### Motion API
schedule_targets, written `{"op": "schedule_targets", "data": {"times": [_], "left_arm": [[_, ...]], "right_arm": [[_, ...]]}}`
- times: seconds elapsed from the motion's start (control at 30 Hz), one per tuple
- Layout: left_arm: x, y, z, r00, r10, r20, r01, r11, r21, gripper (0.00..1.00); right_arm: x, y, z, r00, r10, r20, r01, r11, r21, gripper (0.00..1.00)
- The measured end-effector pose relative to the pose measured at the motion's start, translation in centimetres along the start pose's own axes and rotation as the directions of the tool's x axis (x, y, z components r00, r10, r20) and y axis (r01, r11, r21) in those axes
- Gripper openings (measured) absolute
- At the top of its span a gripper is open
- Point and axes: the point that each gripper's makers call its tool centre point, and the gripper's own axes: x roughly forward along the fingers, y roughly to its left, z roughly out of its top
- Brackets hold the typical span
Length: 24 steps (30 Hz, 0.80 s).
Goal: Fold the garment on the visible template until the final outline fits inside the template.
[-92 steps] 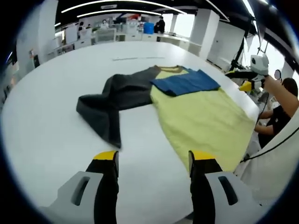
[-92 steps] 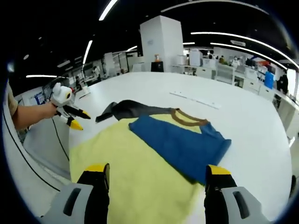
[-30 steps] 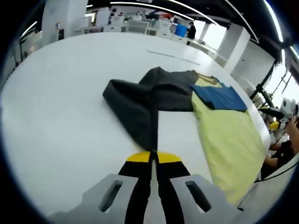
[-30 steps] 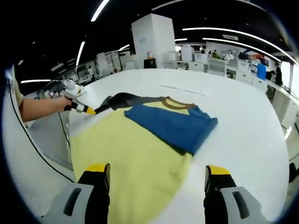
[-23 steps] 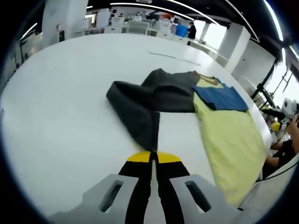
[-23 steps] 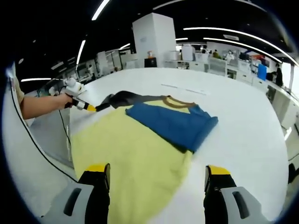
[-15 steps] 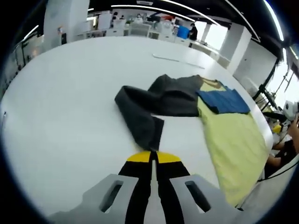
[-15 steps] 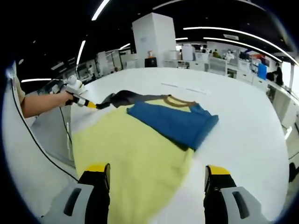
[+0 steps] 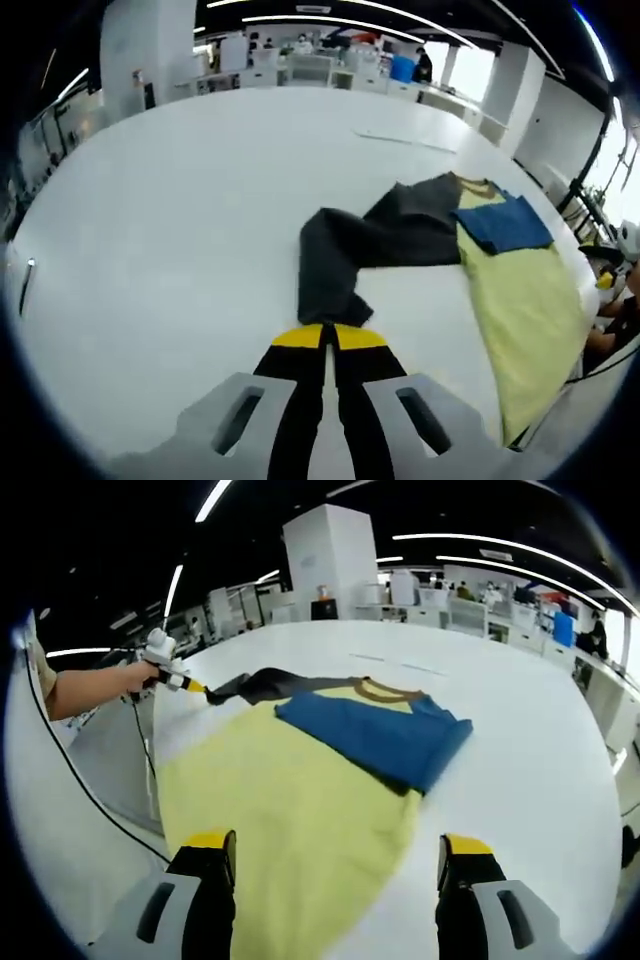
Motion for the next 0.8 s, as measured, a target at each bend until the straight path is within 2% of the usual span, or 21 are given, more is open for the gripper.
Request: {"op": "schedule_targets", "data": {"times": [0.3, 0.57, 0.8], "left_arm": [[-0.8, 2.7, 1.8, 0.999, 0.052, 0.01, -0.052, 0.998, 0.017, 0.0], [-0.2, 6.1, 3.7, 0.997, 0.081, 0.018, -0.081, 0.996, 0.031, 0.0], [0.1, 7.7, 5.5, 0.995, 0.097, 0.034, -0.098, 0.994, 0.051, 0.0]], "right_arm": [[0.3, 0.6, -0.7, 1.0, 0.009, -0.02, -0.009, 1.0, 0.007, 0.82], [0.2, 0.8, -0.6, 1.0, 0.006, -0.026, -0.006, 1.0, 0.006, 0.82], [0.2, 0.9, -0.7, 0.999, 0.001, -0.033, -0.001, 1.0, 0.008, 0.82]]}}
